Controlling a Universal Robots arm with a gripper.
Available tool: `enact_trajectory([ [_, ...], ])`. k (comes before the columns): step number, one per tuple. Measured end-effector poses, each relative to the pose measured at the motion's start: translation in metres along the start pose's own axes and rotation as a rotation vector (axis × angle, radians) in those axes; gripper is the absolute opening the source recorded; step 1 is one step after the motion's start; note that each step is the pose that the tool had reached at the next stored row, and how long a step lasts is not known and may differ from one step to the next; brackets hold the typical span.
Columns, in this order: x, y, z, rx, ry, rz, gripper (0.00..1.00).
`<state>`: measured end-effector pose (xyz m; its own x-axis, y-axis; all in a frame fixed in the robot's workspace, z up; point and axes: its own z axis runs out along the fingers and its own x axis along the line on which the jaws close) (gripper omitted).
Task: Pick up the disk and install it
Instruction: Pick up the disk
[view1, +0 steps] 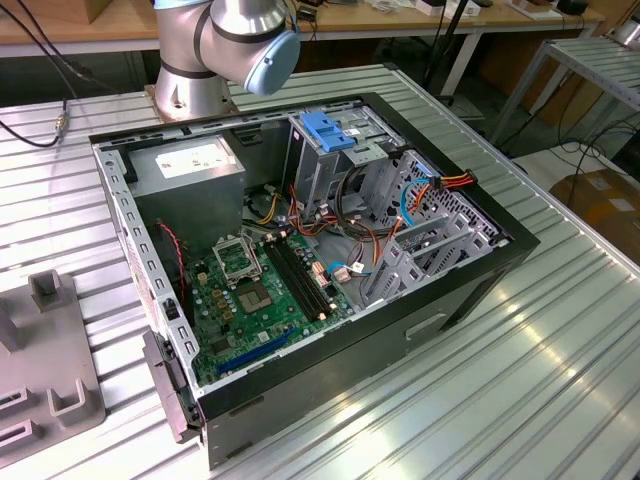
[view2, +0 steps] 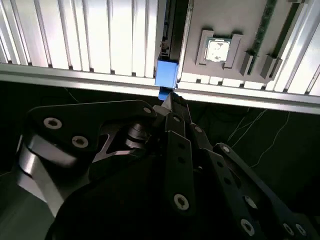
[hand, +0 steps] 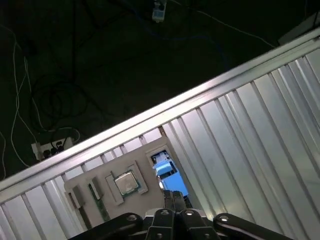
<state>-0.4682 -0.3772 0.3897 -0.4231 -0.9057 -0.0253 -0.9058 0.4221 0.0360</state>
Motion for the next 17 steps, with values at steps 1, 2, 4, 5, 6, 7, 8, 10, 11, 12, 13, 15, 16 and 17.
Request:
enact_trajectory([
  [1, 0.0, 0.0, 0.0, -0.0002, 0.0005, -0.016, 0.1],
  [2, 0.0, 0.0, 0.0, -0.0005, 0.001, -0.033, 0.1],
  [4, 0.0, 0.0, 0.0002, -0.0009, 0.0023, -0.078, 0.1],
  [5, 0.0, 0.0, 0.0003, -0.0012, 0.003, -0.1, 0.1],
  [6, 0.0, 0.0, 0.0003, -0.0015, 0.0037, -0.119, 0.1],
  [7, 0.0, 0.0, 0.0005, -0.0019, 0.0047, -0.146, 0.1],
  [8, 0.0, -0.0001, 0.001, -0.0024, 0.0057, -0.175, 0.1],
  [10, 0.0, -0.0001, 0.002, -0.0027, 0.0074, -0.211, 0.1],
  [11, 0.0, -0.0002, 0.0026, -0.0023, 0.0081, -0.226, 0.1],
  [12, 0.0, -0.0003, 0.0032, -0.0004, 0.0081, -0.237, 0.11],
  [13, -0.0001, -0.0005, 0.0037, 0.0015, 0.0082, -0.247, 0.11],
  [15, -0.0003, -0.001, 0.0055, 0.0056, 0.0078, -0.264, 0.23],
  [16, -0.0003, -0.0012, 0.0064, 0.0069, 0.0078, -0.272, 0.23],
  [17, -0.0004, -0.0015, 0.0073, 0.0085, 0.0076, -0.278, 0.29],
])
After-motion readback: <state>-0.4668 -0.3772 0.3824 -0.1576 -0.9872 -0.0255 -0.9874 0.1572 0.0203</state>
